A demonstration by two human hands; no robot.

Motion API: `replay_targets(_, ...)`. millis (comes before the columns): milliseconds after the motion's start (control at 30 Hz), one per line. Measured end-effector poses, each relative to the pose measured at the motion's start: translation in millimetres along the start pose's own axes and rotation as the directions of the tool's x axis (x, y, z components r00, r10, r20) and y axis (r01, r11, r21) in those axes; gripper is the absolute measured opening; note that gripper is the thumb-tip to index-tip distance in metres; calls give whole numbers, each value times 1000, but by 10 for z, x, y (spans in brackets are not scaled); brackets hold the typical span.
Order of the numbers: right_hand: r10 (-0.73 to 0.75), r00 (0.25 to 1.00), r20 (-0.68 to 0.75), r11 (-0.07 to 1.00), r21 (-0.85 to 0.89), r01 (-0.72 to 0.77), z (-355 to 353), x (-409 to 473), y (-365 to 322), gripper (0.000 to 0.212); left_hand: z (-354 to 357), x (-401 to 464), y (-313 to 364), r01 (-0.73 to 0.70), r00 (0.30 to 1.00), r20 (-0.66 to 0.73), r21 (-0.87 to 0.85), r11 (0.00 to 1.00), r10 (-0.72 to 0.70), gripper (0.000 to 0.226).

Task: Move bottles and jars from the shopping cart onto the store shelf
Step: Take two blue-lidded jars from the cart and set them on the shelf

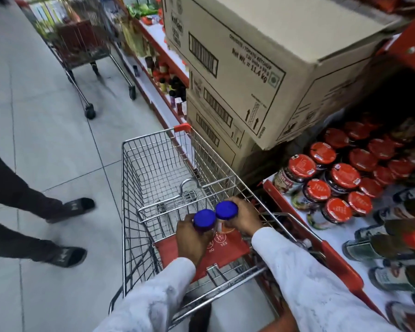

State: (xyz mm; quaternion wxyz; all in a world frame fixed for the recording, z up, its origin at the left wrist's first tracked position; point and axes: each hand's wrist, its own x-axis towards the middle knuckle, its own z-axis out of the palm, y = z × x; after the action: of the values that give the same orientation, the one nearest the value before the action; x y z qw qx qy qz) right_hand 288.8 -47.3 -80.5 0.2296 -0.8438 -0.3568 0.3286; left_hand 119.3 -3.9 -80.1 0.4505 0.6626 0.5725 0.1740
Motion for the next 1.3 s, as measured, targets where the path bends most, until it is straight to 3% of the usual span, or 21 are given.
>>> replay_targets(300, -27, 989, -142, 997, 67, 37, -342, -370, -52, 64, -182, -211, 191, -55, 998, 24, -92, 994, 58, 51)
replay_targets(467, -105, 930, -353, 977, 139, 163, -990, -1144, -161, 58, -445, -563, 705, -220, 975, -29, -191, 957, 218, 50)
replay_targets(667, -75, 836, -543, 949, 219, 228, -1743, -2311, 49, 50, -371, -1264, 1495, -419, 892, 42, -297, 858, 450, 52)
replay_targets(833, 20, 717, -697, 957, 221, 189, -2191, -3308, 439, 61, -22, -1909, 1967, -574, 749, 157, -331, 749, 644, 55)
replay_targets(1000, 165, 580, -798, 970, 238, 50, -2365, -4191, 1023, 58, 525, -2581, 2263, -603, 628, 291, -404, 688, 721, 58)
replay_targets(1200, 367, 405, -837, 926, 372, -69, -2264, -4879, 1804, 55, 1288, -3270, 2232, -583, 515, 498, -394, 711, 698, 56)
replay_targets(1300, 430, 335, -838, 903, 406, -141, -2153, -4998, 2185, 53, 1715, -3498, 2137, -549, 503, 573, -367, 751, 647, 57)
